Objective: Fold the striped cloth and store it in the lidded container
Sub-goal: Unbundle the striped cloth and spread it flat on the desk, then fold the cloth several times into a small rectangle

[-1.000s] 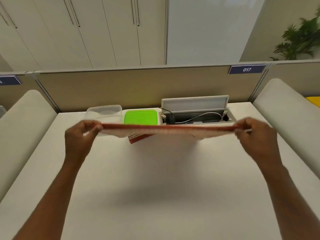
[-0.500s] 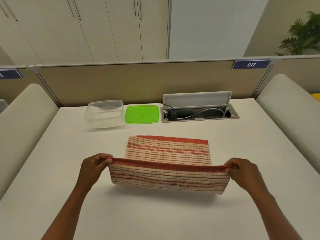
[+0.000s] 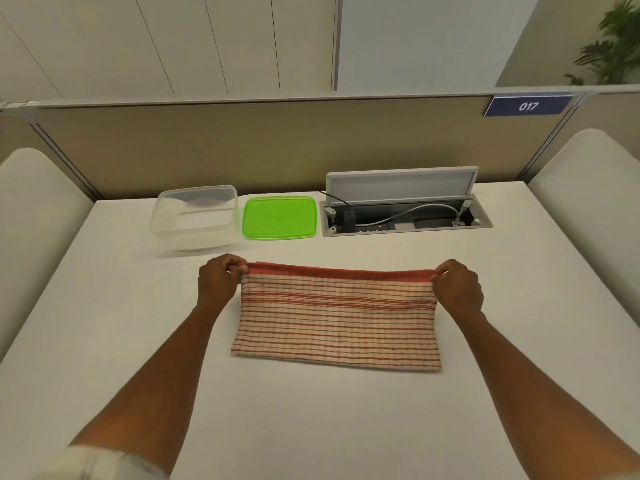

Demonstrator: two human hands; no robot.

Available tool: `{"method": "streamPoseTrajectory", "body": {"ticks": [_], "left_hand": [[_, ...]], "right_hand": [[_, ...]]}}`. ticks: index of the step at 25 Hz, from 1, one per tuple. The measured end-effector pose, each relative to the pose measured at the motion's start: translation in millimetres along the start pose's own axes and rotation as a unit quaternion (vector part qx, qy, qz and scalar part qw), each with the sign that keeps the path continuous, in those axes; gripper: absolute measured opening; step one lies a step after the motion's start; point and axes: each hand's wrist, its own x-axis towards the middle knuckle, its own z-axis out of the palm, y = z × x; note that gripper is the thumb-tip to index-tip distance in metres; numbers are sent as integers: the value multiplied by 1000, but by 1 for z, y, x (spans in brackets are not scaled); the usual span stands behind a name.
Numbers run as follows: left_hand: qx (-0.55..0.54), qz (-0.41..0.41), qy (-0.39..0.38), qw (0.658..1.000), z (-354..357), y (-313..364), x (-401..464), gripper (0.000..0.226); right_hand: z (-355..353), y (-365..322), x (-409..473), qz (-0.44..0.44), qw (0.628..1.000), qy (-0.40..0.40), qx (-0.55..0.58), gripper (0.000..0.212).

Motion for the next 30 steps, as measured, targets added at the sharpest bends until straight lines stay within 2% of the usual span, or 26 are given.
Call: {"method": "streamPoseTrajectory", "body": {"ticks": [8, 12, 14, 17, 19, 22, 24, 30], "left_hand": [[38, 18, -2, 999, 39, -13, 48, 6], [56, 2, -1, 998, 52, -15, 62, 6], [68, -7, -12, 998, 58, -18, 62, 16], [128, -38, -50, 990, 64, -21, 60, 47], [172, -44, -77, 981, 65, -20, 62, 54], [221, -48, -100, 969, 65, -14, 60, 45], [211, -73, -93, 970, 66, -11, 54, 41], [216, -132, -86, 964, 57, -15, 42, 27]], "right_hand": [[45, 6, 31, 26, 998, -16, -49, 5], [60, 20, 34, 35, 998, -26, -53, 10], [64, 24, 34, 40, 998, -22, -42, 15], [66, 24, 30, 24, 1000, 1, -13, 32], [68, 22, 23, -1, 1000, 20, -19, 36], [77, 5, 3, -79, 994, 63, -42, 36], [88, -16, -22, -144, 987, 66, -26, 37], [134, -90, -118, -297, 954, -43, 8, 37]]}}
